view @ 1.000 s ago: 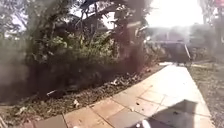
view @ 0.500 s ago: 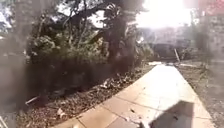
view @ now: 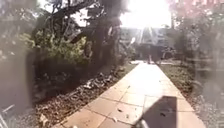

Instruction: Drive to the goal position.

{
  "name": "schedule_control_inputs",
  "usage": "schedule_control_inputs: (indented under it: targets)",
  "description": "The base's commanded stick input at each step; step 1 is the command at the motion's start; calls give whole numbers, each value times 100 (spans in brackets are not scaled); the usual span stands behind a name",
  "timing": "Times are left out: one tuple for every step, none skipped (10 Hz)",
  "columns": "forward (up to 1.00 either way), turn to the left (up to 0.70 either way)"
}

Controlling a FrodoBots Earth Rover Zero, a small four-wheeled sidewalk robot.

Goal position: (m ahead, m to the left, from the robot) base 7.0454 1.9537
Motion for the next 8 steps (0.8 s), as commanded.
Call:
schedule_control_inputs:
  targets:
    - [0, -50]
    - [0, -50]
    - [0, -50]
    - [0, -50]
    - [0, -50]
    - [0, -50]
    - [0, -50]
    - [0, -48]
